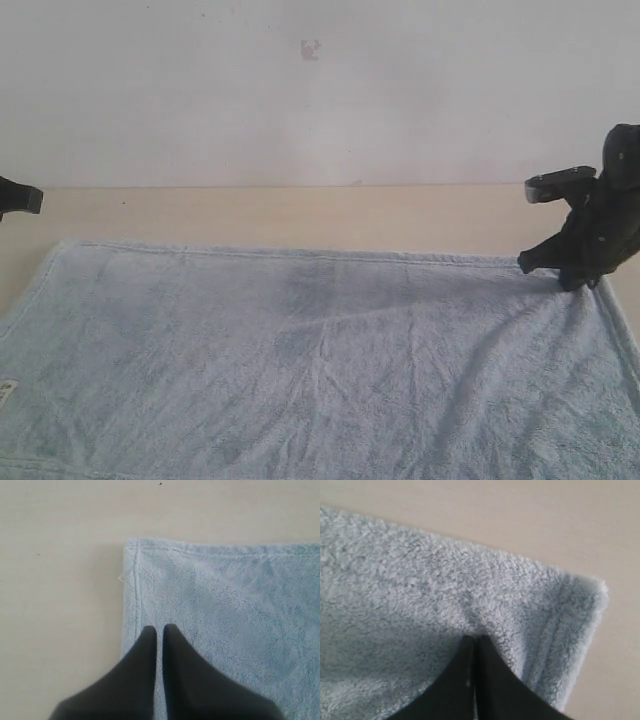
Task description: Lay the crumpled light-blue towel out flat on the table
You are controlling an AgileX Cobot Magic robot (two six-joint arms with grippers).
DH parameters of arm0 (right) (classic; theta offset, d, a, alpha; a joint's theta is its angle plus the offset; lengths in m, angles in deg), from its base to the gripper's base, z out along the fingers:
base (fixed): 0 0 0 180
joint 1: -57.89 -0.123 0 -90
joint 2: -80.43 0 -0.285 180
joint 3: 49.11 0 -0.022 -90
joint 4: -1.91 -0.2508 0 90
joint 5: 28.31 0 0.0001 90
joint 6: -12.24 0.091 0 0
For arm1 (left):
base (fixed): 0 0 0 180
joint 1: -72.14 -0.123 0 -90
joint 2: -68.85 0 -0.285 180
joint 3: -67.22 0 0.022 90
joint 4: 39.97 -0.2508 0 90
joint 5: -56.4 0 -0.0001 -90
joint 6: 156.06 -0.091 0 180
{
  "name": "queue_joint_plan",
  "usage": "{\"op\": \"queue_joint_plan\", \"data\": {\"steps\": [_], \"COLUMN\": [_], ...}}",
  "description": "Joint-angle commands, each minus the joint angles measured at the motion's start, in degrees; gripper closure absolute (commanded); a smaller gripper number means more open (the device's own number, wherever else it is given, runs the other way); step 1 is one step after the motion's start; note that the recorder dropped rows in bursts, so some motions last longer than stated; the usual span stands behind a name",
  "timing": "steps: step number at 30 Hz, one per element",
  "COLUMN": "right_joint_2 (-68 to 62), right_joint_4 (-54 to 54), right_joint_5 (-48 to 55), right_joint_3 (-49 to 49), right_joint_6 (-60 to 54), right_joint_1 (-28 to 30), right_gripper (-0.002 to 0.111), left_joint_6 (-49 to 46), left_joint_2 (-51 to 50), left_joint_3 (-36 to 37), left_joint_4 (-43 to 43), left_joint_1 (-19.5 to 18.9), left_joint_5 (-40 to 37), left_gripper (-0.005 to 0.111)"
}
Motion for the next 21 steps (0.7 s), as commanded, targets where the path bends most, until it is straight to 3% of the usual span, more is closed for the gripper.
{"op": "queue_joint_plan", "data": {"steps": [1, 11, 17, 21], "right_joint_2": [-0.9, 0.2, 4.8, 8.5], "right_joint_4": [2.1, -1.6, -15.0, -28.6], "right_joint_5": [2.8, 0.9, -1.7, 4.1], "right_joint_3": [0.3, 0.3, 0.3, 0.3], "right_joint_6": [0.6, -4.6, -13.3, -20.9], "right_joint_1": [3.8, 5.2, 3.3, -0.6], "right_gripper": [0.108, 0.108, 0.108, 0.108], "left_joint_6": [-0.1, -0.1, -2.1, -6.1], "left_joint_2": [0.2, -0.9, -4.7, -10.6], "left_joint_3": [0.2, 0.2, 0.2, -5.0], "left_joint_4": [0.8, 1.0, 1.3, 1.5], "left_joint_1": [0.1, 0.1, 0.8, 5.4], "left_joint_5": [0.8, 1.0, 3.1, 9.8], "left_gripper": [0.103, 0.103, 0.103, 0.103]}}
